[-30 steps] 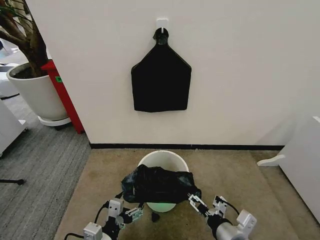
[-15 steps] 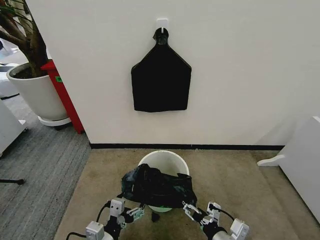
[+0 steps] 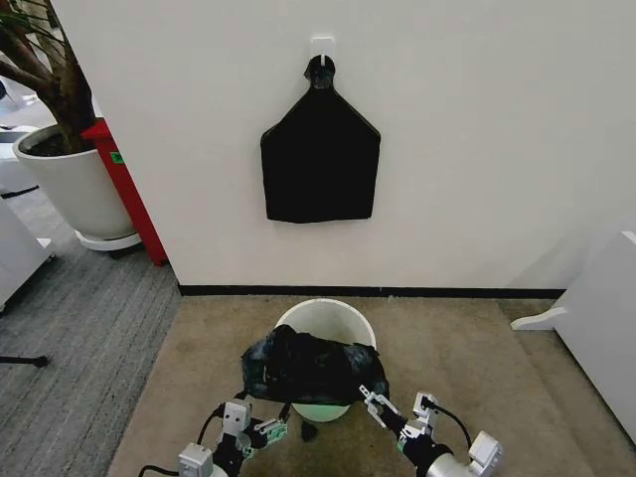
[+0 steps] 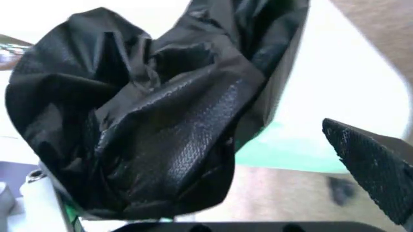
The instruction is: Place the garbage bag over the trash bin.
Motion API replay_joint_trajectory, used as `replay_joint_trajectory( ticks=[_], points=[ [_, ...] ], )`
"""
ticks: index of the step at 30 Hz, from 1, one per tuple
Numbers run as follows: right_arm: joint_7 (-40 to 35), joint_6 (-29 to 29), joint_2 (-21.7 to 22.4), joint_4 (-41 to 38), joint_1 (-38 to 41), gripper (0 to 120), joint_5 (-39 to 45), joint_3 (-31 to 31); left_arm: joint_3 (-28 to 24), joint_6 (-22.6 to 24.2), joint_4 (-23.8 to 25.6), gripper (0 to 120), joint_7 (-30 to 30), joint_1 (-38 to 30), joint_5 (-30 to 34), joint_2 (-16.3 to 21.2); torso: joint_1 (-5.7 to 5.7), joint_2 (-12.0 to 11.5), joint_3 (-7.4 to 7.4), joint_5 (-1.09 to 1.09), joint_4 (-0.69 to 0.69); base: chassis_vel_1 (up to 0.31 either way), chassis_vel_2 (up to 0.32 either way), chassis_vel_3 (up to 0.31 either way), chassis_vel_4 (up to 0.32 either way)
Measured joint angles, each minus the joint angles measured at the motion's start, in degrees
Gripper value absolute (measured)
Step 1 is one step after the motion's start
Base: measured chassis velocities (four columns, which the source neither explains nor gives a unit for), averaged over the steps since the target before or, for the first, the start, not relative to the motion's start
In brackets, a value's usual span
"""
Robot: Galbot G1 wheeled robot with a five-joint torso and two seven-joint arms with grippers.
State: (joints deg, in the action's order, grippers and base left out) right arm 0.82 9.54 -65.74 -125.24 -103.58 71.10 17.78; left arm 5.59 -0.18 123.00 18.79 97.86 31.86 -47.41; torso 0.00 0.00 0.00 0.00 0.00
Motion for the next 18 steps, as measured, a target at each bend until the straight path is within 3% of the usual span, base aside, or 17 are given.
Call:
replay_joint_trajectory(
  ticks=[2,10,18],
  points=[
    [5.84,-1.44,-0.19,1.83,0.19,100,0.60,-0.16,0.13,-0.02,0.01,100,0.00,-0.02,-0.01,0.11,0.00,0.00,0.00,0.00,0.00,0.000,0.000,0.000,0.000],
    [15.06,-8.45,-0.78,3.27,0.24,100,-2.87,0.18,0.40,-0.07,0.07,100,-0.12,0.06,0.00,0.25,0.00,0.00,0.00,0.00,0.00,0.000,0.000,0.000,0.000],
    [14.36,-7.99,-0.59,5.76,0.56,100,-10.87,0.10,-0.02,-0.06,-0.15,100,-0.49,-0.21,0.00,-0.09,0.00,0.00,0.00,0.00,0.00,0.000,0.000,0.000,0.000]
  ],
)
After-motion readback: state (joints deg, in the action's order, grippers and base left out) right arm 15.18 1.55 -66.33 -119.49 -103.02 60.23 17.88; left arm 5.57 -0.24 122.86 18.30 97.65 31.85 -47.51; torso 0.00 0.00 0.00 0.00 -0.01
